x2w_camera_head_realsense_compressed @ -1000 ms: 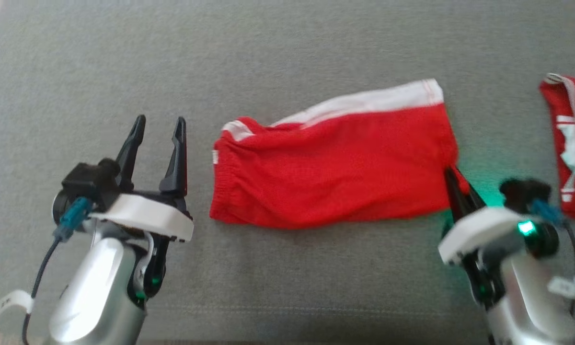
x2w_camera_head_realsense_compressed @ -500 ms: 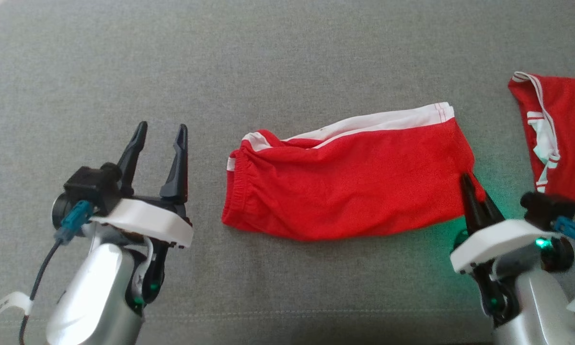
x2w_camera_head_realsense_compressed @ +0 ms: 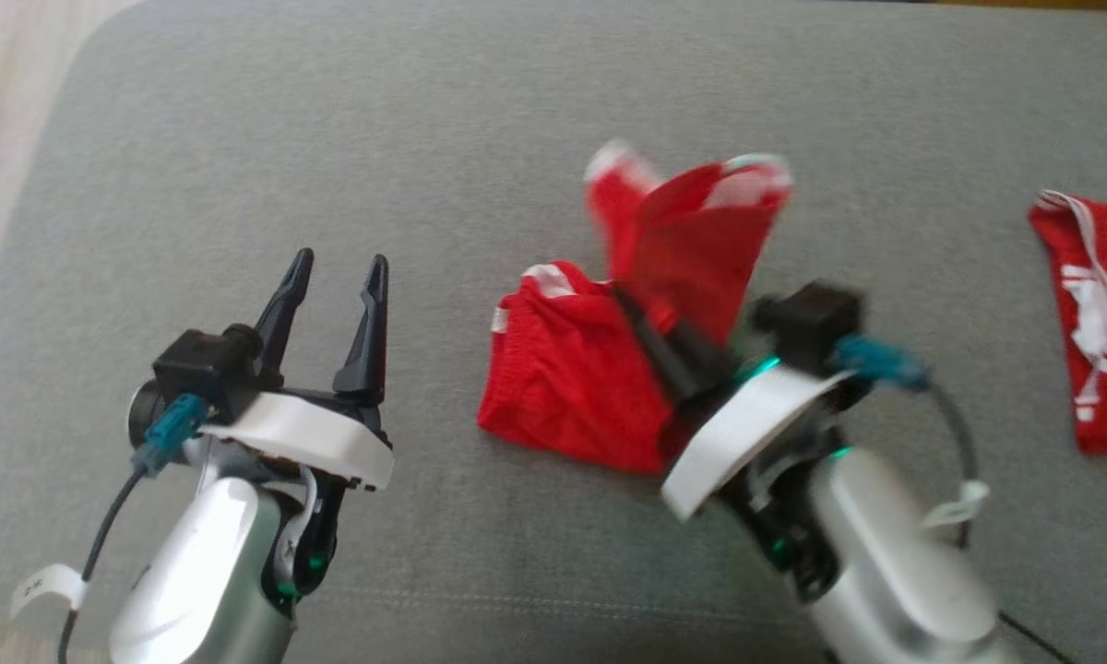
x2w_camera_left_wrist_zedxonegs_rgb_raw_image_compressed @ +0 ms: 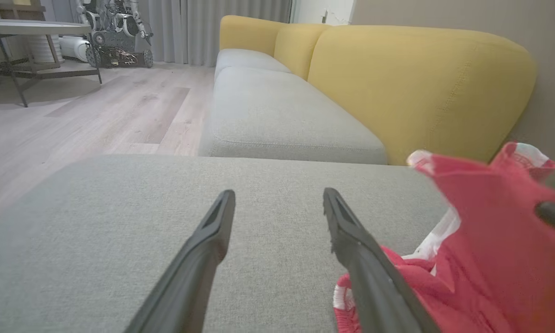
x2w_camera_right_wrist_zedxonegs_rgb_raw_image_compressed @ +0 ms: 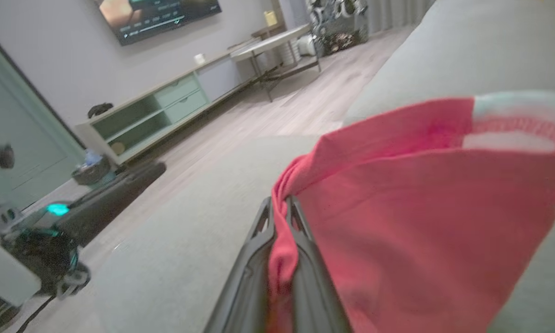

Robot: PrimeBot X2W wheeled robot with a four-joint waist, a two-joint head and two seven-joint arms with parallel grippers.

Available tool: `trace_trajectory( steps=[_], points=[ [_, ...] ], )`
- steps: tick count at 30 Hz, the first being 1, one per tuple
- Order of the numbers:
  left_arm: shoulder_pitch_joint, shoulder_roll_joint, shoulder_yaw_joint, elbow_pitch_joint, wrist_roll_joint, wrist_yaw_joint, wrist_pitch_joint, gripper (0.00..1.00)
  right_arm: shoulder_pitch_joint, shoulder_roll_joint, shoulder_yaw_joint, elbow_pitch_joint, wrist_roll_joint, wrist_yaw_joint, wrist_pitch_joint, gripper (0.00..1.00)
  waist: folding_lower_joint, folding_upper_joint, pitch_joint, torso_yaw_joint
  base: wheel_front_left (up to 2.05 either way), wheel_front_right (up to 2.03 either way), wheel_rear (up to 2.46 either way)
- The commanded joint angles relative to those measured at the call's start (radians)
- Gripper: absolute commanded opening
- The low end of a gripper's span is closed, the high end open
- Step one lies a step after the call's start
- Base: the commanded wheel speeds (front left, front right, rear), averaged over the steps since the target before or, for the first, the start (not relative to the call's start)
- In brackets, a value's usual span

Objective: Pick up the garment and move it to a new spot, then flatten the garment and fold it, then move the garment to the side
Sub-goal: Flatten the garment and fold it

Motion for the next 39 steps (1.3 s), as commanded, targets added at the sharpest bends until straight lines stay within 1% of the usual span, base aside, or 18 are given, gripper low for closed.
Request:
trace_trajectory(
  steps=[1, 6, 11, 12, 13, 14, 20, 22, 24, 26, 29, 34, 35, 39],
  points=[
    [-0.022, 0.015, 0.035, -0.026, -0.005, 0.001, -0.006, 1.00, -0.016, 0.004, 0.057, -0.007, 0.021, -0.001, -0.006, 0.00, 0.0000, 0.0000, 0.002, 0.024, 0.00, 0.00, 0.00],
    [-0.022, 0.011, 0.034, -0.018, -0.011, -0.001, -0.011, 1.00, -0.029, 0.004, 0.182, 0.098, 0.090, -0.001, -0.029, 0.00, 0.0000, 0.0000, 0.021, 0.046, 0.00, 0.00, 0.00],
    [-0.024, 0.007, 0.031, -0.011, -0.013, 0.000, -0.016, 1.00, -0.064, 0.004, 0.242, 0.178, 0.128, -0.001, -0.063, 0.00, 0.0000, 0.0000, 0.031, 0.051, 0.00, 0.00, 0.00],
    [-0.025, 0.007, 0.031, -0.011, -0.013, 0.000, -0.017, 1.00, -0.071, 0.004, 0.249, 0.187, 0.137, -0.001, -0.071, 0.15, 0.0000, 0.0000, 0.033, 0.050, 0.00, 0.00, 0.00],
    [-0.026, 0.007, 0.032, -0.010, -0.014, 0.001, -0.018, 1.00, -0.078, 0.004, 0.254, 0.194, 0.141, -0.001, -0.081, 0.79, 0.0000, 0.0000, 0.035, 0.049, 0.00, 0.00, 0.00],
    [-0.027, 0.008, 0.033, -0.009, -0.014, 0.001, -0.018, 1.00, -0.087, 0.004, 0.258, 0.197, 0.144, -0.001, -0.095, 1.00, 0.0000, 0.0000, 0.037, 0.047, 0.00, 0.00, 0.00],
    [-0.028, 0.014, 0.038, -0.007, -0.017, 0.004, -0.021, 1.00, -0.125, 0.004, 0.276, 0.160, 0.146, -0.001, -0.182, 1.00, 0.0000, 0.0000, 0.035, 0.029, 0.00, 0.00, 0.00],
    [-0.026, 0.018, 0.040, -0.007, -0.017, 0.006, -0.022, 1.00, -0.132, 0.004, 0.259, 0.135, 0.128, -0.001, -0.219, 1.00, 0.0000, 0.0000, 0.030, 0.019, 0.00, 0.00, 0.00],
    [-0.022, 0.023, 0.041, -0.008, -0.017, 0.009, -0.022, 1.00, -0.128, 0.004, 0.214, 0.114, 0.096, -0.001, -0.250, 1.00, 0.0000, 0.0000, 0.024, 0.010, 0.00, 0.00, 0.00],
    [-0.018, 0.026, 0.043, -0.011, -0.016, 0.014, -0.020, 1.00, -0.115, 0.004, 0.141, 0.096, 0.049, -0.001, -0.269, 1.00, 0.0000, 0.0000, 0.017, 0.001, 0.00, 0.00, 0.00],
    [-0.009, 0.037, 0.047, -0.018, -0.015, 0.021, -0.019, 1.00, -0.073, -0.004, 0.005, 0.058, -0.023, -0.001, -0.273, 1.00, 0.0000, 0.0000, 0.005, -0.013, 0.00, 0.00, 0.00],
    [0.013, 0.061, 0.054, -0.037, -0.013, 0.031, -0.014, 1.00, 0.036, -0.029, -0.230, -0.034, -0.126, -0.001, -0.244, 1.00, 0.0000, 0.0000, -0.014, -0.031, 0.00, 0.00, 0.00],
    [0.023, 0.071, 0.056, -0.047, -0.012, 0.036, -0.011, 1.00, 0.085, -0.033, -0.308, -0.076, -0.159, -0.001, -0.225, 1.00, 0.0000, 0.0000, -0.019, -0.037, 0.00, 0.00, 0.00],
    [0.044, 0.086, 0.057, -0.071, -0.009, 0.046, -0.003, 1.00, 0.173, -0.033, -0.418, -0.150, -0.204, -0.001, -0.186, 1.00, 0.0000, 0.0000, -0.029, -0.044, 0.00, 0.00, 0.00]
  ],
)
